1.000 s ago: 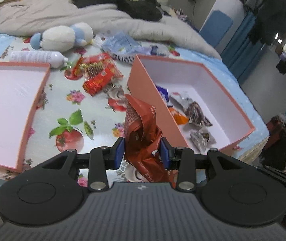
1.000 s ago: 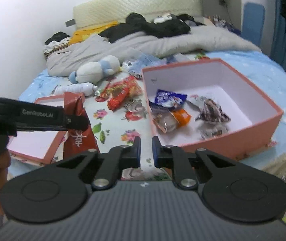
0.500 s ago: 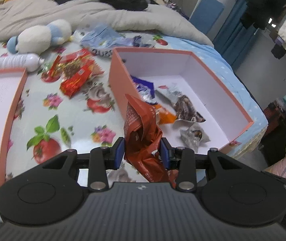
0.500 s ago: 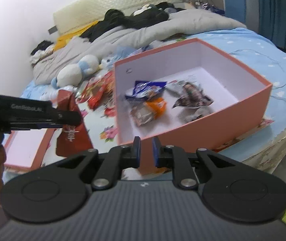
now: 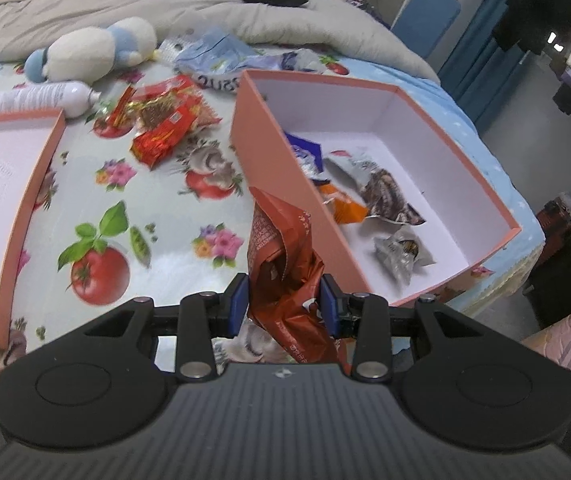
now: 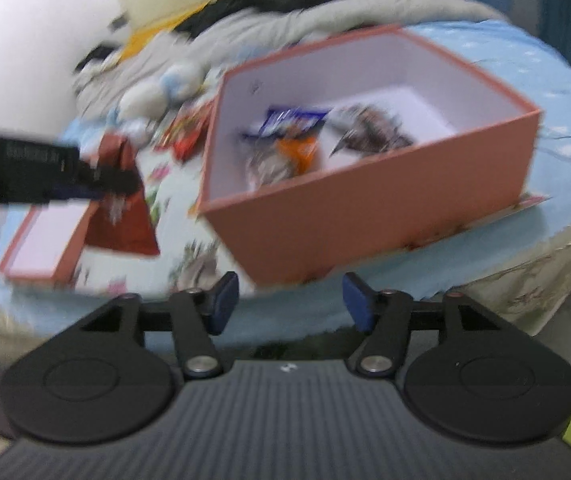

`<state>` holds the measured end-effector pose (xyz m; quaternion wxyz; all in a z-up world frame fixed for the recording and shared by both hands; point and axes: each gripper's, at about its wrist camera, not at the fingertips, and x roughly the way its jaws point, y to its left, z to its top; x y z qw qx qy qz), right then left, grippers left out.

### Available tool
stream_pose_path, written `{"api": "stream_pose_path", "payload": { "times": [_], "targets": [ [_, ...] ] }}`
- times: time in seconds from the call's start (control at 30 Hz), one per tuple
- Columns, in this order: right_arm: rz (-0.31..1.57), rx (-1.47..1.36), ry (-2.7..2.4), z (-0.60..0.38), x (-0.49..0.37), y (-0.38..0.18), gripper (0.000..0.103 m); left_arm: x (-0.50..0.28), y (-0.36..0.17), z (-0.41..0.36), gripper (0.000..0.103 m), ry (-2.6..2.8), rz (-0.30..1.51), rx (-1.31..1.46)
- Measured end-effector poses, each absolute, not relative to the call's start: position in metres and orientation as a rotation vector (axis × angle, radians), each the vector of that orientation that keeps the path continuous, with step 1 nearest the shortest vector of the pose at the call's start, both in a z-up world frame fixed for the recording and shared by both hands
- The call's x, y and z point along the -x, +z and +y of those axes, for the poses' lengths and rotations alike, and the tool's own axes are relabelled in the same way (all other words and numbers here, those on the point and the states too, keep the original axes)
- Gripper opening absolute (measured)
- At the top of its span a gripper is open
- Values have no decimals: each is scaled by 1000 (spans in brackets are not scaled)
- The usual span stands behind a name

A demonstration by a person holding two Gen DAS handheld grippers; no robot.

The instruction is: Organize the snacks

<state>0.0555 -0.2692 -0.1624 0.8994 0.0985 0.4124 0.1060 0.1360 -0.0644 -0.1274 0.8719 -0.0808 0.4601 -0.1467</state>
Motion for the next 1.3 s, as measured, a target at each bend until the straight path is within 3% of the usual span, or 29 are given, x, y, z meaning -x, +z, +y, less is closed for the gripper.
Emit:
{"api": "stream_pose_path", "payload": {
  "times": [0.07, 0.17, 0.7, 1.3],
  "targets": [
    [913, -170, 282, -261, -61, -175, 75, -135, -132, -59, 43, -294, 972, 176],
    [1007, -115, 395, -246, -71, -199, 84, -134, -137, -53, 43, -281, 980, 188],
    [1284, 469, 532, -136, -89, -303, 84, -141, -159, -22, 43, -226, 1012, 246],
    [1473, 523, 571, -133, -126, -358, 83, -149, -167, -23, 43, -226, 1036, 249]
  ]
}}
